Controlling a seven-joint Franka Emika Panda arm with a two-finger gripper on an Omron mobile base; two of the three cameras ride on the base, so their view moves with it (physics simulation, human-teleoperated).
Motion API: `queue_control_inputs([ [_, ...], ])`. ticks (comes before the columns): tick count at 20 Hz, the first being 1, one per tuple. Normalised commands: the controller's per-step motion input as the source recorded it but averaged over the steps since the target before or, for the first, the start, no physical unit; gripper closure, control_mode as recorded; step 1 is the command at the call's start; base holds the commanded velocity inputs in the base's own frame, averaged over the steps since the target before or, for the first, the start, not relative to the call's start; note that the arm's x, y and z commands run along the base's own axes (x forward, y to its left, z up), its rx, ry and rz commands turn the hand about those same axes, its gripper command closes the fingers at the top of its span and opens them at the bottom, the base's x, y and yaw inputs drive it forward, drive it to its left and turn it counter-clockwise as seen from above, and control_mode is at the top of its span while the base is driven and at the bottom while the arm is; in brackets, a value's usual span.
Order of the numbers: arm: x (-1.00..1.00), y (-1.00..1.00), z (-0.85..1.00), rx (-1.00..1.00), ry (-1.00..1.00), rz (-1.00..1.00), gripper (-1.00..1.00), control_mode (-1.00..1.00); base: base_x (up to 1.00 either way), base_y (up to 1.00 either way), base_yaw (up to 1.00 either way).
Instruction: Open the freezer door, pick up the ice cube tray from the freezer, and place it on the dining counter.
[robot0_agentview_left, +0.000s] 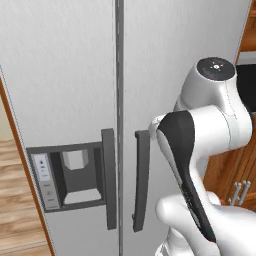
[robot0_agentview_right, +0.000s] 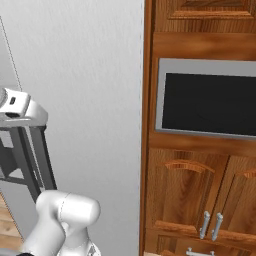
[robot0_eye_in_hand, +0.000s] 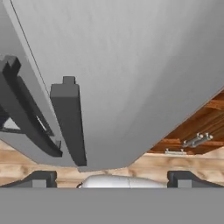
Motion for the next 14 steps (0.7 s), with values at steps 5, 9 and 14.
queue_control_inputs([
  [5,0.00,0.98,-0.27,-0.02,-0.04,0.00,-1.00,-1.00,0.00,0.00,0.00],
  [9,0.00,0.81,-0.42,0.00,-0.09,0.00,-1.00,-1.00,0.00,0.00,0.00],
  [14,0.03,0.52,-0.46,0.05,-0.18,0.00,-1.00,-1.00,0.00,0.00,0.00],
])
